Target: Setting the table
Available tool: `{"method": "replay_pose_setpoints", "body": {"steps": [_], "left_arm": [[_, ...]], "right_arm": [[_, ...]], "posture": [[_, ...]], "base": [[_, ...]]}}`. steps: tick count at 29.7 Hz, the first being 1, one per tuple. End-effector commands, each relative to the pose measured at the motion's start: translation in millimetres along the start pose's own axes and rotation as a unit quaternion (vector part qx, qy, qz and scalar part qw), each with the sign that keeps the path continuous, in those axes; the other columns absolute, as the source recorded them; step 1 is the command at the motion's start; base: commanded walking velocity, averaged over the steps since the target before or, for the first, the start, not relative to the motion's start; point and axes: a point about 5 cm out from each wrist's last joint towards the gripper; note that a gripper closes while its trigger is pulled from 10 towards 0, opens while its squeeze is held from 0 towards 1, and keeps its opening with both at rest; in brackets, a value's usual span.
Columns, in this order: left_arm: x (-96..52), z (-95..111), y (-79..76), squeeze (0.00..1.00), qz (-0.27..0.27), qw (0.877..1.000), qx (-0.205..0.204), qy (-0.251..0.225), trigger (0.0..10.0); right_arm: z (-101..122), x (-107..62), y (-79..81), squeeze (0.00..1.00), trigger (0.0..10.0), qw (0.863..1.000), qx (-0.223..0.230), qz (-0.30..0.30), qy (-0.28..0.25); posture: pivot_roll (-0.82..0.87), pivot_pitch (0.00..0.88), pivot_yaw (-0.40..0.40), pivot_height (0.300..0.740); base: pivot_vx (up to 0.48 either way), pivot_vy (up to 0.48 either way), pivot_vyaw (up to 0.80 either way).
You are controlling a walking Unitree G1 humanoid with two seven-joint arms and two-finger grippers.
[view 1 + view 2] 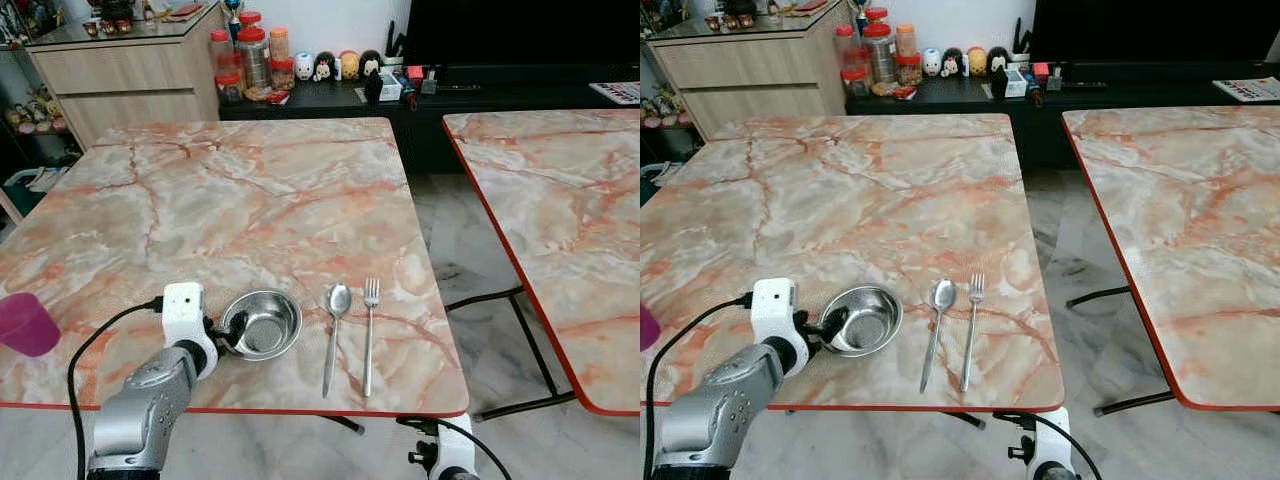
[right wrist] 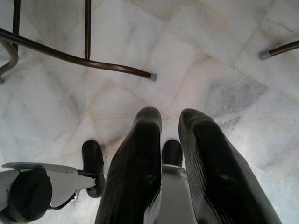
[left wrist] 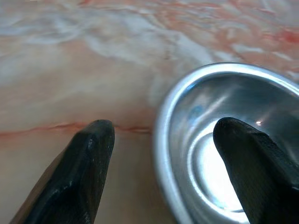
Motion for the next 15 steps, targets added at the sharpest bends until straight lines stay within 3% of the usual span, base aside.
{"method": "replay_pose_setpoints", "body": {"steps": [1, 2, 3, 4, 5, 15], "left_arm": [[0.7, 2.2, -3.4, 0.00, -0.008, 1.000, 0.003, 0.004, 9.4], [0.9, 1.9, -3.8, 0.00, -0.008, 1.000, 0.003, 0.006, 9.4], [1.5, 0.8, -3.9, 0.00, -0.004, 1.000, 0.000, 0.010, 2.5], [1.5, 0.8, -3.9, 0.00, -0.004, 1.000, 0.000, 0.010, 2.5], [1.7, 0.5, -3.9, 0.00, -0.004, 1.000, -0.001, 0.011, 0.0], [2.8, 0.2, -5.3, 0.00, -0.006, 1.000, 0.004, 0.016, 0.0]], "right_arm": [[3.4, 0.9, 2.0, 0.00, 10.0, 1.000, 0.007, 0.001, -0.004], [3.5, 1.0, 1.8, 0.00, 10.0, 1.000, 0.007, 0.001, -0.004], [3.7, 0.9, 1.6, 0.00, 10.0, 1.000, 0.007, 0.001, -0.004], [3.7, 0.9, 1.6, 0.00, 10.0, 1.000, 0.007, 0.001, -0.004], [3.7, 0.9, 1.5, 0.00, 10.0, 1.000, 0.007, 0.001, -0.004], [3.4, 0.8, 0.5, 0.00, 10.0, 1.000, 0.008, 0.001, -0.003]], "posture": [[0.10, 0.000, 0.044, 0.740], [0.10, 0.000, 0.044, 0.740], [0.09, 0.000, 0.044, 0.740], [0.09, 0.000, 0.044, 0.740], [0.09, 0.000, 0.043, 0.740], [0.09, 0.000, 0.042, 0.740]], "base": [[0.000, 0.000, 0.00], [0.000, 0.000, 0.00], [0.000, 0.000, 0.00], [0.000, 0.000, 0.00], [0.000, 0.000, 0.00], [0.000, 0.000, 0.00]]}}
Point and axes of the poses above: a point about 5 cm out from each wrist's last joint towards the gripper, its own x axis pointing out of the wrist towards the gripper, its own z axis along the axis of the wrist's last joint, y = z × x, and after that the axes turned 12 degrees about x, right-handed
